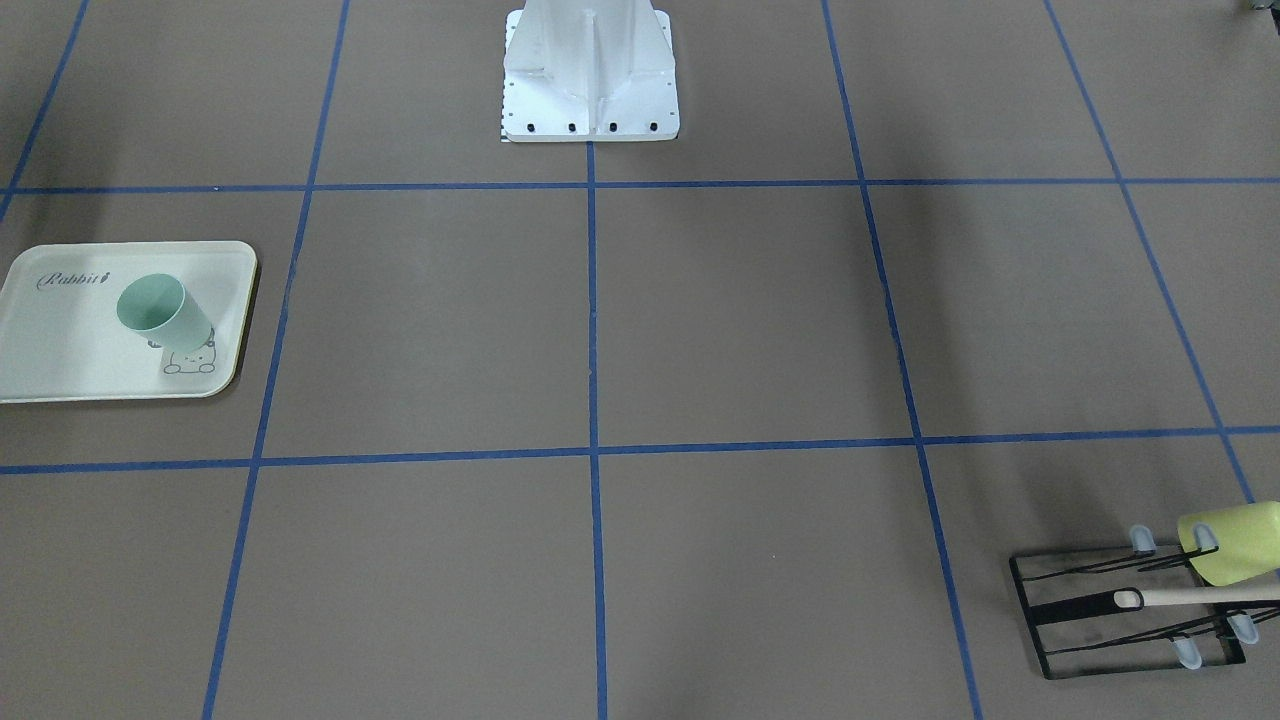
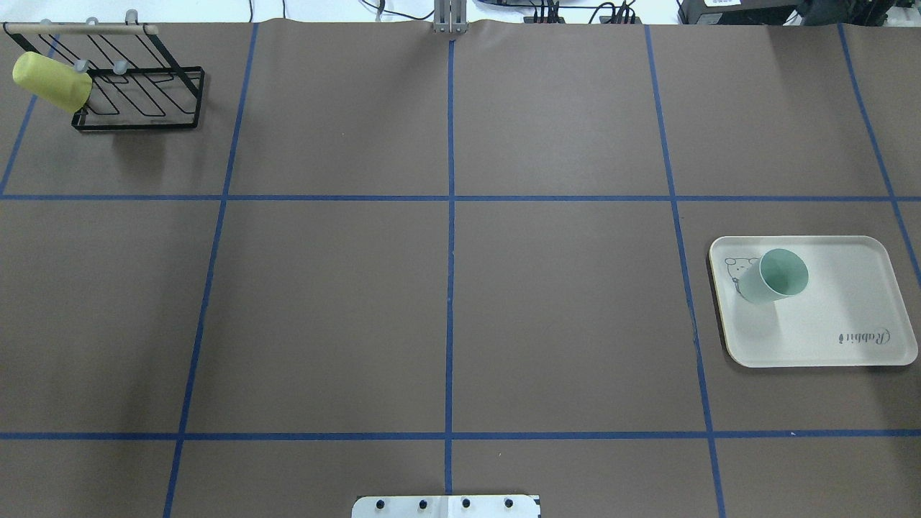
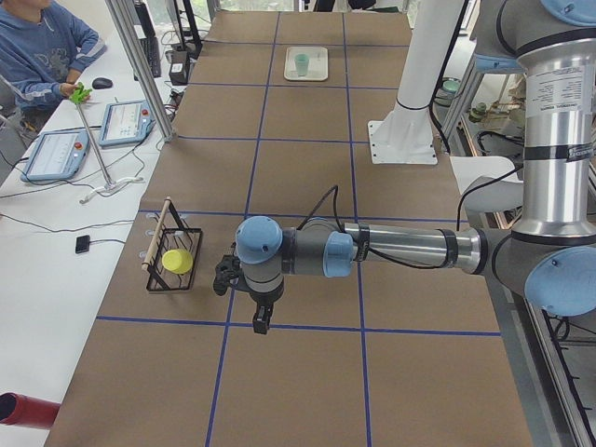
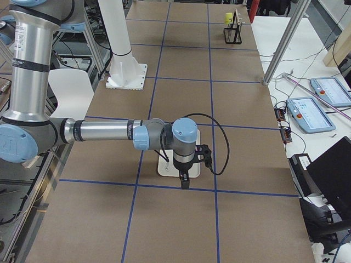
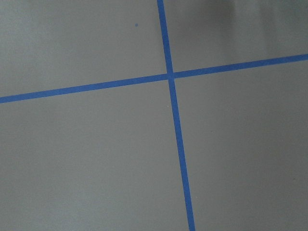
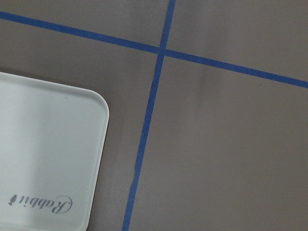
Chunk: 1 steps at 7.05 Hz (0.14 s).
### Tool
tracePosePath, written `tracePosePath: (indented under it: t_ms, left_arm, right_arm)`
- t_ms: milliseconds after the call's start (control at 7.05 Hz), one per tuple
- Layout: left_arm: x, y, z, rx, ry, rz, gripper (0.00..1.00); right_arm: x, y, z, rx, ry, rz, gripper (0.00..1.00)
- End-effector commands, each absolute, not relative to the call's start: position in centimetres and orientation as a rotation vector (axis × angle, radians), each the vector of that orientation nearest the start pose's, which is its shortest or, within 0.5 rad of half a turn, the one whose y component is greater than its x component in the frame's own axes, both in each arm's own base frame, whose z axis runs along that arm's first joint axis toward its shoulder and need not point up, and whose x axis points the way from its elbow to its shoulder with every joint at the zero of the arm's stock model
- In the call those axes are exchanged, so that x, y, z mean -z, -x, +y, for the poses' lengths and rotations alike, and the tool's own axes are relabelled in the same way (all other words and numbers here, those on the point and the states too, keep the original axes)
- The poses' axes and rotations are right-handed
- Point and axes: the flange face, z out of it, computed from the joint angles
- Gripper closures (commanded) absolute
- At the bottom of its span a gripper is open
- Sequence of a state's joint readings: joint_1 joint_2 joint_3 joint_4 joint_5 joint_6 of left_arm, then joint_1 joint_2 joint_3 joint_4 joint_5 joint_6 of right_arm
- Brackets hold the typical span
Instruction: Left arm grabs green cup and hands to right arm on tray
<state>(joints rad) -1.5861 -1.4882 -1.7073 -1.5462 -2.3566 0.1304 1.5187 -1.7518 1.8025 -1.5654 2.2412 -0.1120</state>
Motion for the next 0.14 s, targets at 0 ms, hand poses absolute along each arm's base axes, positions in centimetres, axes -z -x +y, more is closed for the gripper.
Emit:
tracePosePath:
  t_ms: [0]
  left_arm:
    - [-63.25, 6.99, -45.72, -0.119, -0.084, 0.782, 0.0]
  right_arm:
    - [-63.39, -4.95, -42.21, 0.176, -0.072, -0.669, 0.01]
